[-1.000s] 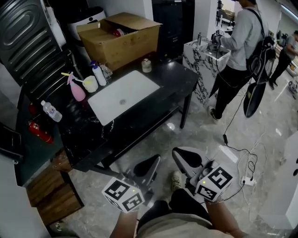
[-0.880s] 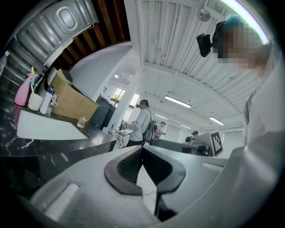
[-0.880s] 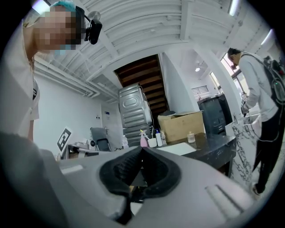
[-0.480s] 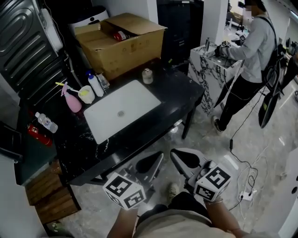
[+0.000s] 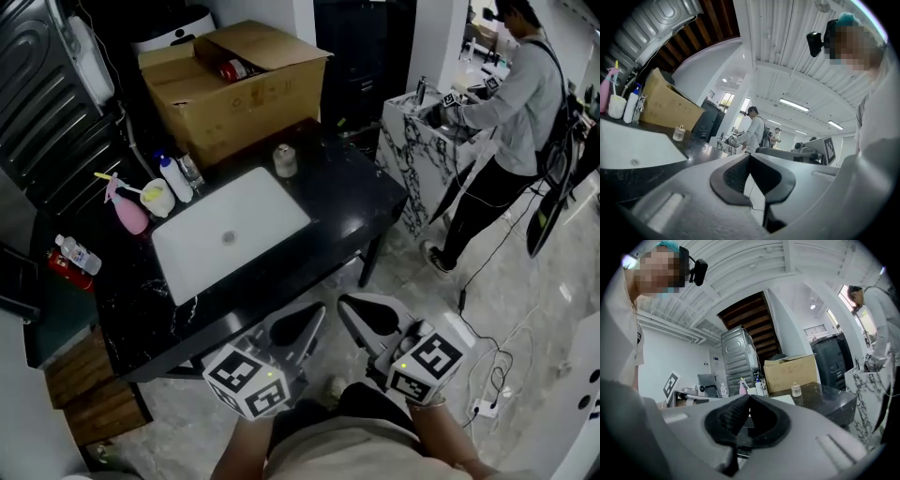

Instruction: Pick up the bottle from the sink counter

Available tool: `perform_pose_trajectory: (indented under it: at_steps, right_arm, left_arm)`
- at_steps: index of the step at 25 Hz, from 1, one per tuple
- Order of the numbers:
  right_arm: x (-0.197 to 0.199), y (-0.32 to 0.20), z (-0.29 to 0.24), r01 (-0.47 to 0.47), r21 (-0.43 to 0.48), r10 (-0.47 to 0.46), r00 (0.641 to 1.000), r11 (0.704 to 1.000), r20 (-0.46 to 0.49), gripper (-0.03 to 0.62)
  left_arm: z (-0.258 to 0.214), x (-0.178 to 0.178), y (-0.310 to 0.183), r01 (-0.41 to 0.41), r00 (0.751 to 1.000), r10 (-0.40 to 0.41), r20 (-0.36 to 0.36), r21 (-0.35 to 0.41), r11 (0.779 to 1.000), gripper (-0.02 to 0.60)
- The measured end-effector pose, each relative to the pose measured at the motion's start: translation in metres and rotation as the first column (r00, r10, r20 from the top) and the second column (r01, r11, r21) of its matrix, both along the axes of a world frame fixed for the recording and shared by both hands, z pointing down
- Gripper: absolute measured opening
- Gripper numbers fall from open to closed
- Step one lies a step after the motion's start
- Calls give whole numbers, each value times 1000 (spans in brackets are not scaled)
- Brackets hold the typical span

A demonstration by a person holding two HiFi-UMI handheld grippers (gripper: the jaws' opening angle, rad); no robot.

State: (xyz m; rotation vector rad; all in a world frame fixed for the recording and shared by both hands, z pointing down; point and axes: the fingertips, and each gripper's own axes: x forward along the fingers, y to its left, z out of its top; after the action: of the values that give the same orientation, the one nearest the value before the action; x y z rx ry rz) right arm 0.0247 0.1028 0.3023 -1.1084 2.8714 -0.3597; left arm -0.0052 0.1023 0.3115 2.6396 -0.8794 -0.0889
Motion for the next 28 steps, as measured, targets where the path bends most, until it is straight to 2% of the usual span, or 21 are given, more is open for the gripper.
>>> perform_pose_trajectory:
  at_steps: [6,12,17,22,28]
  right_arm:
    - [9,-9,3,40,2,-40,999,999,-3,2]
    - [25,-13,3,14,2,-14,1000,1000,27,2]
    - [32,-23,9,0,-16,1,999,1000,37,2]
    - [33,-44,12,4,-25,-3,999,1000,32,2]
    - [37,-86,14,-13,-25,14,999,1000,31,2]
  left_arm:
    - [4,16,-13,23,1000,-23,-7,-11,1000,5]
    - [15,28,-12,1,1000,0,20,-26,1000,5]
    - [17,25,-24,13,999,-12,39,-35,999,5]
    - [20,22,-48,32,999,-31,29,-45,998,5]
    - [26,27,-86,15,1000,-14,22,-53,998,5]
